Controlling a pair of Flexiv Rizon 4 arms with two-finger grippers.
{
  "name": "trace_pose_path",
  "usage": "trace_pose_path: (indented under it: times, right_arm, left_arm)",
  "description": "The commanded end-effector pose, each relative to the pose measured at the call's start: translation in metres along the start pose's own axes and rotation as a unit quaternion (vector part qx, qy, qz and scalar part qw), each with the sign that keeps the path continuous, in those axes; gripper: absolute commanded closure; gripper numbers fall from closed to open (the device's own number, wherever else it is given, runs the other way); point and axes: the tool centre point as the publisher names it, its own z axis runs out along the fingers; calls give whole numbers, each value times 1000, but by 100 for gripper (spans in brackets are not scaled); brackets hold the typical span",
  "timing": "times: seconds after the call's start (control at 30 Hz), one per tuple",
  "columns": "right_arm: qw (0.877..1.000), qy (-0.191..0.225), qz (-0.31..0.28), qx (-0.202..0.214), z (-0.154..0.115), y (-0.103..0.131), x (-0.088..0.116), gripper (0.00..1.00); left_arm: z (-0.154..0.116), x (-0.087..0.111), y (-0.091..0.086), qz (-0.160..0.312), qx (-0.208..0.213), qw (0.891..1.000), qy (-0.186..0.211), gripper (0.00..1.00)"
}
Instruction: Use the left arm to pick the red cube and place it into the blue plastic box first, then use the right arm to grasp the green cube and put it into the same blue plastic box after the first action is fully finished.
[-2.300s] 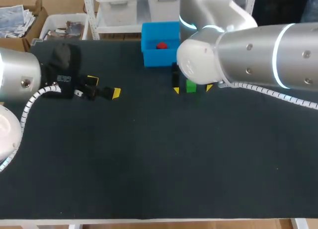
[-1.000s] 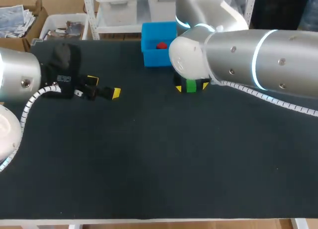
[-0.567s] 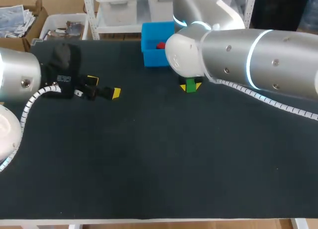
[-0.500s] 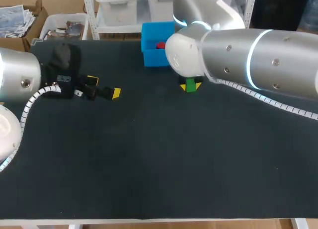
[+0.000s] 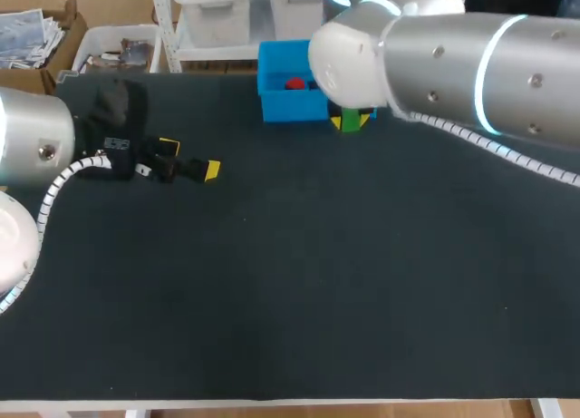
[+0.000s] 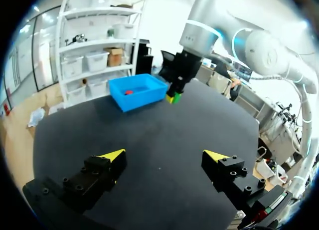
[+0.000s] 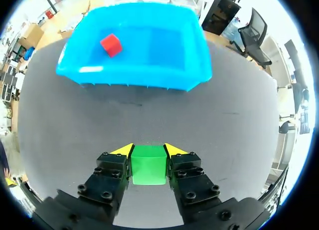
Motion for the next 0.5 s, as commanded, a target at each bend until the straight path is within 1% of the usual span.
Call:
trace_pose_path:
  times: [0.03, 0.13, 0.23, 0.3, 0.33, 0.37, 0.4, 0.5]
  right_arm:
    - [999, -43, 2, -3, -29, -7, 9, 100]
    - [998, -56, 4, -1, -42, -8, 4, 100]
    - [998, -60, 4, 0, -49, -8, 1, 100]
    - [998, -62, 5, 1, -50, -7, 0, 100]
    - [998, -68, -7, 0, -51, -4, -1, 100]
    - [997, -79, -13, 7, -53, -3, -2, 100]
    - [995, -99, -20, 10, -54, -2, -3, 100]
    - [995, -99, -20, 10, -54, -2, -3, 100]
  left_arm:
    - [-1, 2, 3, 1, 5, 1000, -5, 0]
    - [-1, 2, 3, 1, 5, 1000, -5, 0]
    - [-1, 2, 3, 1, 5, 1000, -5, 0]
    - [-1, 2, 3, 1, 5, 1000, -5, 0]
    - [-1, 2, 3, 1, 5, 1000, -5, 0]
    - [-1, 2, 3, 1, 5, 1000, -5, 0]
    - [-1, 2, 3, 1, 5, 1000, -5, 0]
    - [-1, 2, 3, 1, 5, 1000, -5, 0]
